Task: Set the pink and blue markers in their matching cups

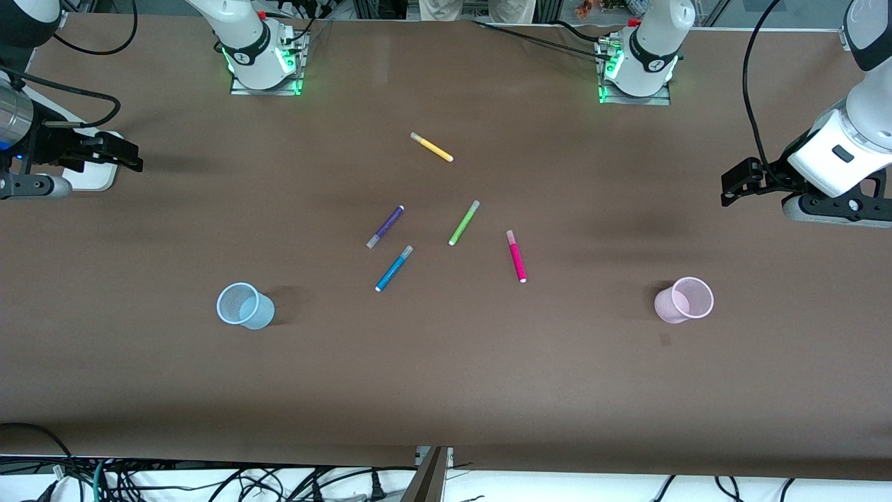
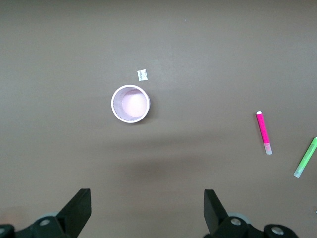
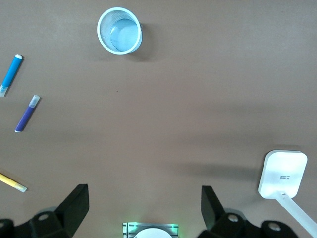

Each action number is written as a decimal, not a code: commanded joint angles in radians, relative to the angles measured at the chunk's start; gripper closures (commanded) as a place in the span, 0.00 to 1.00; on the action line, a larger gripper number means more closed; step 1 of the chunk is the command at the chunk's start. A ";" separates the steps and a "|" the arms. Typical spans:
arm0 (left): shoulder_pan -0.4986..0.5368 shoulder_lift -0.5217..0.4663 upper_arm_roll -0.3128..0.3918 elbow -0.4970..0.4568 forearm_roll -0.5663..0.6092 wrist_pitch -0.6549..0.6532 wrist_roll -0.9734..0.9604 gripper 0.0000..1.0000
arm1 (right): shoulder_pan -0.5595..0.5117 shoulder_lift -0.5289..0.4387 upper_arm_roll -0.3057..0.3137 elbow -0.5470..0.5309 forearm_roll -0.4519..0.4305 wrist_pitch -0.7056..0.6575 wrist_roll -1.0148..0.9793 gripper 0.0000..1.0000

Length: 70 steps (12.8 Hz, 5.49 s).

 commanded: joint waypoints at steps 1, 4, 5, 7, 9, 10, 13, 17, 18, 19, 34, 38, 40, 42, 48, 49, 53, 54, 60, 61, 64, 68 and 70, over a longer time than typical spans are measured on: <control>-0.005 -0.004 -0.004 0.015 0.016 -0.023 0.012 0.00 | -0.003 0.017 0.005 0.018 -0.016 -0.026 0.003 0.00; -0.005 -0.001 -0.004 0.015 0.017 -0.020 0.010 0.00 | -0.003 0.016 0.007 0.020 -0.012 -0.029 0.001 0.00; -0.005 0.001 -0.004 0.015 0.016 -0.020 0.010 0.00 | 0.005 0.016 0.010 0.021 -0.012 -0.025 0.009 0.00; -0.005 0.004 -0.004 0.015 0.016 -0.017 0.010 0.00 | 0.046 0.028 0.010 0.021 -0.007 -0.011 0.027 0.00; -0.005 0.010 -0.004 0.014 0.016 -0.017 0.010 0.00 | 0.078 0.050 0.010 0.021 -0.006 0.020 0.113 0.00; -0.006 0.011 -0.005 0.009 0.013 -0.019 0.009 0.00 | 0.101 0.065 0.010 0.021 -0.004 0.037 0.164 0.00; -0.009 0.053 -0.034 0.000 0.005 -0.025 0.009 0.00 | 0.179 0.138 0.010 0.018 -0.003 0.135 0.323 0.00; -0.009 0.143 -0.091 -0.003 0.002 -0.069 -0.045 0.00 | 0.270 0.243 0.010 0.017 -0.003 0.276 0.532 0.01; -0.008 0.157 -0.116 -0.014 0.002 -0.068 -0.098 0.00 | 0.291 0.273 0.010 0.017 0.012 0.314 0.582 0.01; -0.009 0.162 -0.136 -0.032 0.002 -0.045 -0.158 0.00 | 0.307 0.307 0.010 0.018 0.051 0.357 0.638 0.01; -0.156 0.461 -0.294 -0.272 0.168 0.659 -0.502 0.00 | 0.541 0.729 0.010 0.026 0.074 0.935 1.086 0.02; -0.185 0.522 -0.295 -0.267 0.174 0.751 -0.539 0.00 | 0.565 0.765 0.010 0.027 0.074 1.000 1.094 0.01; -0.195 0.553 -0.295 -0.267 0.174 0.753 -0.562 0.00 | 0.566 0.765 0.010 0.027 0.075 1.002 1.094 0.02; -0.208 0.573 -0.295 -0.267 0.174 0.753 -0.598 0.00 | 0.572 0.763 0.012 0.027 0.077 1.000 1.092 0.02; -0.256 0.591 -0.291 -0.266 0.175 0.750 -0.761 0.00 | 0.572 0.758 0.012 0.027 0.075 0.996 1.081 0.52; -0.256 0.593 -0.289 -0.267 0.175 0.751 -0.761 0.00 | 0.572 0.758 0.012 0.027 0.075 0.996 1.080 0.80; -0.259 0.608 -0.288 -0.265 0.201 0.751 -0.761 0.43 | 0.558 0.754 0.016 0.027 0.075 0.994 1.068 1.00; -0.258 0.607 -0.288 -0.265 0.202 0.750 -0.761 0.63 | 0.549 0.749 0.019 0.027 0.077 0.991 1.066 1.00; -0.256 0.584 -0.289 -0.261 0.203 0.696 -0.752 1.00 | 0.304 0.613 0.171 0.029 0.079 0.763 0.922 1.00; -0.250 0.570 -0.288 -0.250 0.205 0.649 -0.745 1.00 | 0.257 0.584 0.183 0.030 0.109 0.706 0.873 1.00; -0.251 0.558 -0.289 -0.119 0.205 0.413 -0.706 1.00 | 0.123 0.542 0.179 0.128 0.281 0.479 0.640 1.00; -0.229 0.570 -0.272 0.119 0.205 -0.015 -0.507 1.00 | -0.065 0.551 0.180 0.199 0.402 0.289 0.432 1.00; -0.187 0.571 -0.262 0.161 0.205 -0.121 -0.337 1.00 | -0.164 0.593 0.180 0.199 0.535 0.250 0.312 1.00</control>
